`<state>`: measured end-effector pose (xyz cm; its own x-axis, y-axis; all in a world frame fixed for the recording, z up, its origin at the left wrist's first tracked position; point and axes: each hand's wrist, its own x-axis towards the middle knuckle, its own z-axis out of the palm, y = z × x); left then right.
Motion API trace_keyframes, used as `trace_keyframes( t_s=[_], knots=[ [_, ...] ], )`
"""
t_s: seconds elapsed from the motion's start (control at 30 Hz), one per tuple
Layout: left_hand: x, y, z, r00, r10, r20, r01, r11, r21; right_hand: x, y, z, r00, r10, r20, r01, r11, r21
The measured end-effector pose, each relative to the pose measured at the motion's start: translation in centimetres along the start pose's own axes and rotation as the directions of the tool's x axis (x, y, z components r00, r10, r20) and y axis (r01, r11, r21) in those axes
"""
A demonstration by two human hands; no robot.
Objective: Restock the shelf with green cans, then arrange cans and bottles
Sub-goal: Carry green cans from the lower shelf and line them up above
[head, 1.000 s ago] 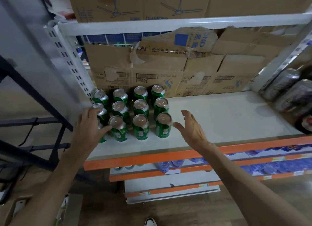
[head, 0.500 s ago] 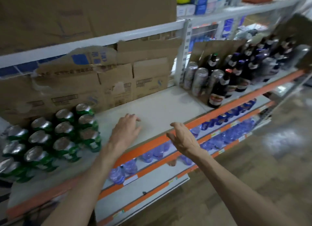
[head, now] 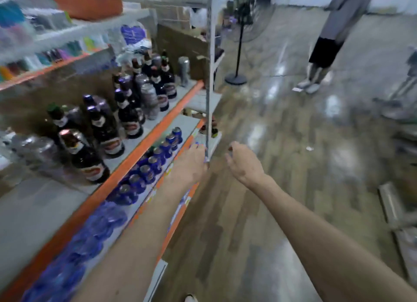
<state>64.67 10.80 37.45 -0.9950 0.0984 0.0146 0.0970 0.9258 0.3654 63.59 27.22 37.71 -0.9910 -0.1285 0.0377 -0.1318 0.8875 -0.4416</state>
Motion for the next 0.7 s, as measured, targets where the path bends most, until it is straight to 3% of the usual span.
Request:
trace_keyframes(
  t_s=[0.27,0.53,0.7],
  knots=[
    [17.2,5.7,6.2,0.988,0.134,0.075,-0.133,0.991,-0.020,12.8,11.1,-2.1,0.994,0.108,-0.029,-0.109,0.993,-0.037],
    [31.5,8.5,6.3,0.994,0.076,0.083,-0.078,0.997,0.023,26.6,15.2,-4.3,0.996,0.069,0.060,-0.066,0.996,-0.052],
    [37.7,7.3,8.0,0.995,-0.035,0.092,0.035,0.999,0.001,35.3,16.6,-2.7,0.985,-0.033,0.169,0.038,0.999,-0.026]
  ],
)
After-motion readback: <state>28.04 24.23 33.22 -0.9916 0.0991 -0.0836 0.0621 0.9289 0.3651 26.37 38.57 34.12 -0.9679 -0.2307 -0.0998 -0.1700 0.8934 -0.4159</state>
